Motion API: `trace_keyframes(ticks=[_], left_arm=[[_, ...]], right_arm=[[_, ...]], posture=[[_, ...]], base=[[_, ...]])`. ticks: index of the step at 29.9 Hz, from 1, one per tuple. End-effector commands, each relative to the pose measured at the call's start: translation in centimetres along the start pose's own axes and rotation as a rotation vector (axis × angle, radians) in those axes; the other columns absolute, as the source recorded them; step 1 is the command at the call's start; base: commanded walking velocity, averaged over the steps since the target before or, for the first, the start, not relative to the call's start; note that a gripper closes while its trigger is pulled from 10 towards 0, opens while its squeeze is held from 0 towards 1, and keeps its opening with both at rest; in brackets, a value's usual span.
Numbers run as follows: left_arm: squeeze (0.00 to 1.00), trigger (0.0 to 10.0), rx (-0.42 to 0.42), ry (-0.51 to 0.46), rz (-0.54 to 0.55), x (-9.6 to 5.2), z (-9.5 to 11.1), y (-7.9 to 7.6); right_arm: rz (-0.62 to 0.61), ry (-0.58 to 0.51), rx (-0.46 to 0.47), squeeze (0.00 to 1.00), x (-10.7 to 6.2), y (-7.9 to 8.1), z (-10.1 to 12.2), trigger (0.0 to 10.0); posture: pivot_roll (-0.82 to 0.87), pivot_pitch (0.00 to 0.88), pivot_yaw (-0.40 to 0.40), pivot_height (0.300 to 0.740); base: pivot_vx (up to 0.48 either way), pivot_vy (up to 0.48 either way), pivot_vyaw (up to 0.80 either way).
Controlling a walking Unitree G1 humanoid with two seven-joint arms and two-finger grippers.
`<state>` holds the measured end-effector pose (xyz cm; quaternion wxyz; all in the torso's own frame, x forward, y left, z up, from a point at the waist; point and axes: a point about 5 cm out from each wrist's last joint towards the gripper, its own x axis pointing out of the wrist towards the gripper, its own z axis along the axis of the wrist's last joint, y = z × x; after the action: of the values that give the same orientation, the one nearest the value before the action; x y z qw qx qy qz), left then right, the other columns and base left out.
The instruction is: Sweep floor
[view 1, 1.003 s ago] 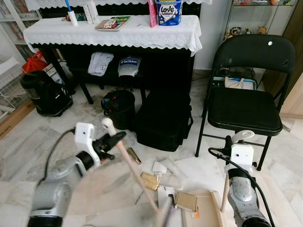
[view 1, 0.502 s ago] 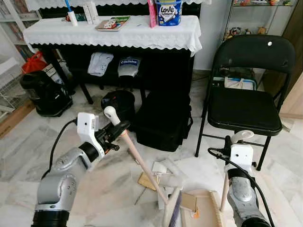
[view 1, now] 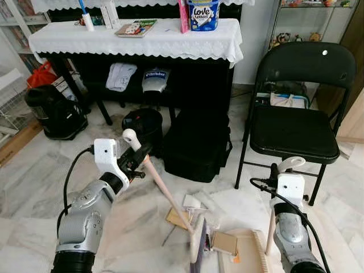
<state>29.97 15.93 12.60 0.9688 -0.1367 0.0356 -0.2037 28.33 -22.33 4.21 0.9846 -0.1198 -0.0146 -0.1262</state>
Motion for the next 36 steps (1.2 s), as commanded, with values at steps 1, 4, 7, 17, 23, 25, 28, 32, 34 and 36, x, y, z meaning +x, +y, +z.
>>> trace_keyframes(ticks=[1, 4, 7, 17, 23, 25, 28, 32, 34, 36], left_arm=[[0.0, 10.0, 0.015, -0.005, -0.021, 0.1, 0.0, -0.1], [0.0, 10.0, 0.014, 0.004, -0.029, 0.0, -0.3, -0.2], [0.0, 10.0, 0.013, 0.005, -0.031, 0.1, -0.5, -0.3], [0.0, 10.0, -0.021, 0.057, -0.093, 0.4, -1.6, -1.0], [0.0, 10.0, -0.034, 0.092, -0.122, 0.1, -2.1, -1.3], [0.0, 10.0, -0.04, 0.114, -0.139, 0.0, -2.3, -1.4], [0.0, 10.0, -0.082, 0.136, -0.165, 0.0, -2.6, -1.7], [0.0, 10.0, -0.14, 0.134, -0.177, 0.0, -2.6, -1.9], [0.0, 10.0, -0.138, 0.073, -0.129, 0.0, -1.5, -1.4], [0.0, 10.0, -0.131, 0.046, -0.109, 0.0, -1.0, -1.1]], right_arm=[[0.005, -0.019, 0.003, 0.0, 0.2, 0.3, 0.4, 10.0], [0.003, -0.022, 0.002, 0.0, 0.1, 0.2, 0.3, 10.0], [0.0, -0.021, 0.0, 0.0, -0.1, 0.0, 0.2, 10.0], [-0.006, -0.018, -0.006, 0.0, -0.4, -0.3, 0.0, 10.0], [-0.005, -0.018, -0.007, 0.0, -0.5, -0.3, 0.0, 10.0], [-0.006, -0.017, -0.006, 0.0, -0.5, -0.4, -0.1, 10.0], [-0.004, -0.016, -0.007, 0.0, -0.5, -0.4, -0.1, 10.0], [-0.002, -0.015, -0.007, 0.0, -0.4, -0.3, 0.0, 10.0], [-0.001, -0.017, -0.006, 0.0, -0.3, -0.3, 0.1, 10.0], [-0.001, -0.018, -0.006, 0.0, -0.2, -0.3, 0.1, 10.0]], posture=[[0.07, 0.0, 0.093, 0.74], [0.06, 0.0, 0.096, 0.74], [0.06, 0.0, 0.097, 0.74], [0.05, 0.0, 0.102, 0.74], [0.05, 0.0, 0.102, 0.74], [0.05, 0.0, 0.102, 0.74], [0.05, 0.0, 0.1, 0.74], [0.05, 0.0, 0.097, 0.74], [0.05, 0.0, 0.096, 0.74], [0.05, 0.0, 0.095, 0.74]], base=[[0.0, 0.0, 0.0], [0.0, 0.0, 0.0], [0.0, 0.0, 0.0], [0.0, 0.0, 0.0], [0.0, 0.0, 0.0], [0.0, 0.0, 0.0], [0.0, 0.0, 0.0], [0.0, 0.0, 0.0], [0.0, 0.0, 0.0], [0.0, 0.0, 0.0]])
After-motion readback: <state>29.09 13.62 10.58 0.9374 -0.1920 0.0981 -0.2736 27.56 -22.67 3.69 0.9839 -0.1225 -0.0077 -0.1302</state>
